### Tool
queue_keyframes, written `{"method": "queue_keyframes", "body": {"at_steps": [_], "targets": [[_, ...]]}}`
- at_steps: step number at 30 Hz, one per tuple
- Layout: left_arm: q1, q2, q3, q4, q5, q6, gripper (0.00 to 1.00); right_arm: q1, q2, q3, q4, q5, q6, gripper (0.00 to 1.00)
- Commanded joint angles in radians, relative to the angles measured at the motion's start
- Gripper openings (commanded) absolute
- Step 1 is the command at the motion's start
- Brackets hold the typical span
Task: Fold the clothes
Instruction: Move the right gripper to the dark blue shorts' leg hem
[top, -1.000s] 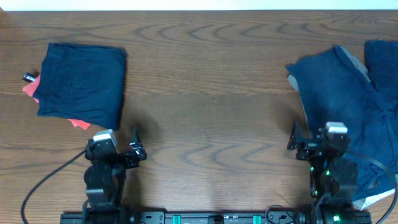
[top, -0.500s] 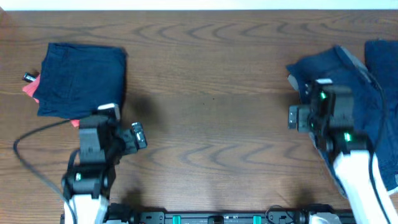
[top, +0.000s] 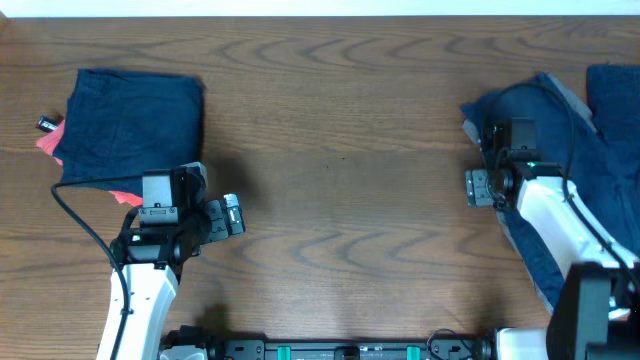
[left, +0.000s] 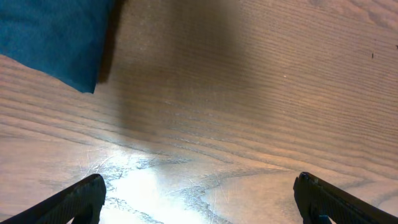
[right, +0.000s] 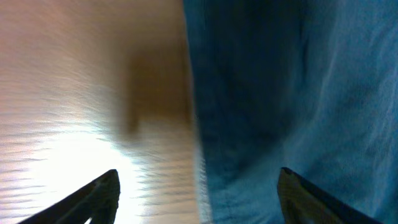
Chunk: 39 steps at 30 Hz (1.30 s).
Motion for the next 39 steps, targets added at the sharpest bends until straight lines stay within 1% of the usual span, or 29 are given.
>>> {"method": "queue_keyframes", "body": {"at_steps": [1, 5, 7, 10, 15, 18, 24, 39], "targets": [[0.0, 0.003, 0.023, -0.003, 0.013, -0.005, 0.98, -0.016, 0.046, 0.015, -0.005, 0.127, 0.047, 0.73], [0.0, 0.003, 0.023, -0.003, 0.013, -0.004, 0.98, -0.016, 0.06, 0.015, -0.002, 0.193, 0.08, 0.7], [0.0, 0.003, 0.023, -0.003, 0.013, -0.005, 0.98, -0.017, 0.06, 0.015, 0.008, 0.196, 0.083, 0.67], [0.0, 0.003, 0.023, -0.003, 0.013, -0.005, 0.98, -0.024, 0.061, 0.015, 0.006, 0.192, 0.083, 0.67], [0.0, 0.003, 0.023, -0.003, 0.013, -0.005, 0.98, -0.035, 0.069, 0.01, 0.0, 0.187, 0.09, 0.64], [0.0, 0.003, 0.023, -0.003, 0.013, -0.004, 0.98, -0.039, 0.076, 0.01, 0.0, 0.177, 0.09, 0.63], [0.0, 0.003, 0.023, -0.003, 0.013, -0.005, 0.98, -0.04, 0.077, 0.009, -0.005, 0.095, 0.09, 0.63], [0.0, 0.003, 0.023, -0.003, 0.013, -0.004, 0.98, -0.042, 0.077, -0.01, 0.003, 0.12, 0.09, 0.61]]}}
